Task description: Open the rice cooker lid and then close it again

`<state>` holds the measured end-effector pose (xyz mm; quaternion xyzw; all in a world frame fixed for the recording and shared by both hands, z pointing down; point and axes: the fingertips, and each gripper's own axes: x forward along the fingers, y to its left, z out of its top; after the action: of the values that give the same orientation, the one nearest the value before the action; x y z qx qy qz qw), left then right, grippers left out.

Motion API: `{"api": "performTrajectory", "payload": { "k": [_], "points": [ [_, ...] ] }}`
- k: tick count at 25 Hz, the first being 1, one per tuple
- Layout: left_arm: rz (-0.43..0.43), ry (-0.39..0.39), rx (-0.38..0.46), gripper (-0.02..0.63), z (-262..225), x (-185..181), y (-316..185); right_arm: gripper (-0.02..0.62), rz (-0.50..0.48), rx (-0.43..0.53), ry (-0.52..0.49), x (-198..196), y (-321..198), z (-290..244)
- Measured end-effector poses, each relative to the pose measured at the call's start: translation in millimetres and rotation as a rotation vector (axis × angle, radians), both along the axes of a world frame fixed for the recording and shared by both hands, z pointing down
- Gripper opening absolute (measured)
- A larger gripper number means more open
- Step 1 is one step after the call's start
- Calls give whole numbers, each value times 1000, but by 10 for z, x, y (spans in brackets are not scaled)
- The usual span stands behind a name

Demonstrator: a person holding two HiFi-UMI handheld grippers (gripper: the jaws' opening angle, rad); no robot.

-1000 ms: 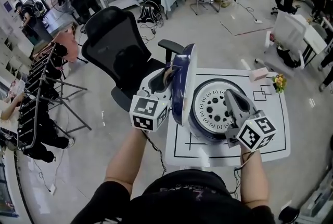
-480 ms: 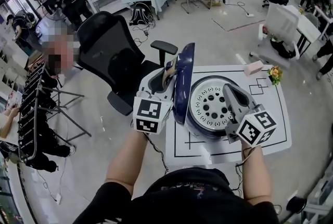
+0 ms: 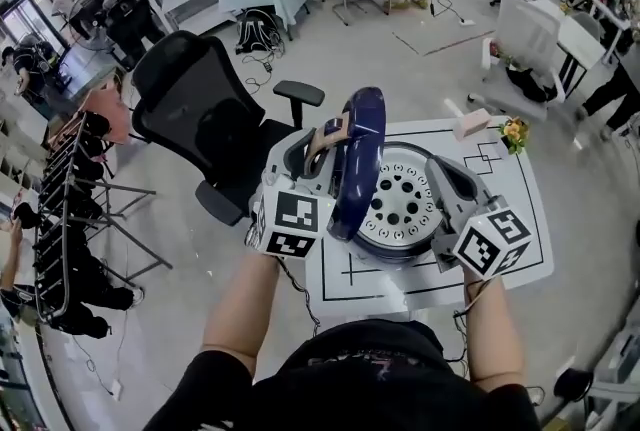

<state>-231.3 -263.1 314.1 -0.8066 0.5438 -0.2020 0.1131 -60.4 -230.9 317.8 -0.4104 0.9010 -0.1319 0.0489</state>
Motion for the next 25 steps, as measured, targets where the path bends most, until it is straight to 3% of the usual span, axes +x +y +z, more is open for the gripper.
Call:
{"api": "performTrajectory", "payload": {
  "k": [5, 14, 25],
  "points": [
    [7, -115, 15, 124, 142, 469, 41, 2, -23, 7, -8, 360, -18, 94],
    [21, -298, 17, 131, 233, 933, 48, 2, -46, 25, -3, 690, -48, -36],
    [45, -534, 15, 135, 475, 1396, 65, 2, -110, 61, 41, 739, -8, -101]
  ]
}}
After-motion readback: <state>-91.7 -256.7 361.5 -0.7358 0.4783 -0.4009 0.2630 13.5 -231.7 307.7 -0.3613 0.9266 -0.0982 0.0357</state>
